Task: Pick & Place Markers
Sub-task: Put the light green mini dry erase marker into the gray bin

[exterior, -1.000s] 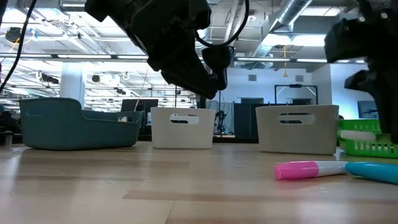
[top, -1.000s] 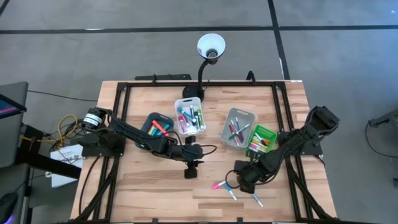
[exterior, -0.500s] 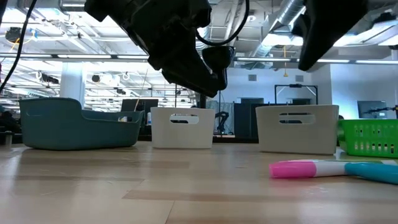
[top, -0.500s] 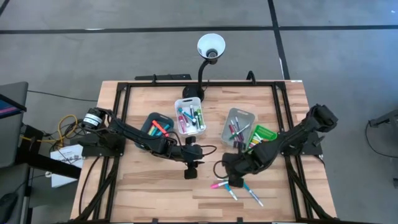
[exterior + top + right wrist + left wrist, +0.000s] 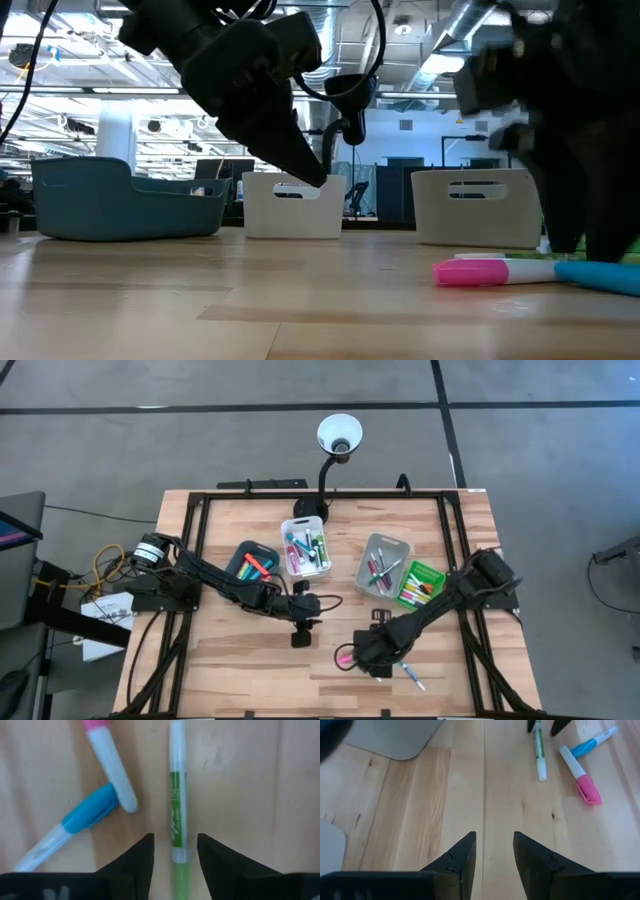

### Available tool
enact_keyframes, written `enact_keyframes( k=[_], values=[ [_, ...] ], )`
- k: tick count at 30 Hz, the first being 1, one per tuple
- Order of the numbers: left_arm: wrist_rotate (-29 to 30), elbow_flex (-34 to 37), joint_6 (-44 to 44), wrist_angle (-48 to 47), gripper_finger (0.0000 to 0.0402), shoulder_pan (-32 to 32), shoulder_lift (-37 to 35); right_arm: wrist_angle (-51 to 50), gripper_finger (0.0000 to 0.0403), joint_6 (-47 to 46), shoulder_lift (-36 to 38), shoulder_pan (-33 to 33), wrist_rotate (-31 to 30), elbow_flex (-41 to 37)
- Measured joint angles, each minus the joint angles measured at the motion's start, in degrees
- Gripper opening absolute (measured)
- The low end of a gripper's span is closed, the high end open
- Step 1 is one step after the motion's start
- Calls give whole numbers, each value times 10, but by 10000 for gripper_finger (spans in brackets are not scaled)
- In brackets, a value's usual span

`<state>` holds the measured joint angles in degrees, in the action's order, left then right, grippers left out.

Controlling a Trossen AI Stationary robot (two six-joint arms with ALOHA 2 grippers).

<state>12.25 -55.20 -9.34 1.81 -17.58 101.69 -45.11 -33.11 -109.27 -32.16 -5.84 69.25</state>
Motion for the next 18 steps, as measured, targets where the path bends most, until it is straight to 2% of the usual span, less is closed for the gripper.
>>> enact_keyframes(
  k=[3, 6, 13, 18],
  values=[
    [2, 0, 0, 5, 127, 0, 0, 3, 144, 0, -29, 0, 14, 3],
    [2, 0, 0, 11, 127, 0, 0, 0, 127, 2, -49, 0, 13, 6],
    [1, 0, 0, 23, 127, 0, 0, 8, 20, 6, -37, 9, 16, 4],
    [1, 0, 0, 24, 127, 0, 0, 8, 41, 8, -10, 16, -11, 11]
  ],
)
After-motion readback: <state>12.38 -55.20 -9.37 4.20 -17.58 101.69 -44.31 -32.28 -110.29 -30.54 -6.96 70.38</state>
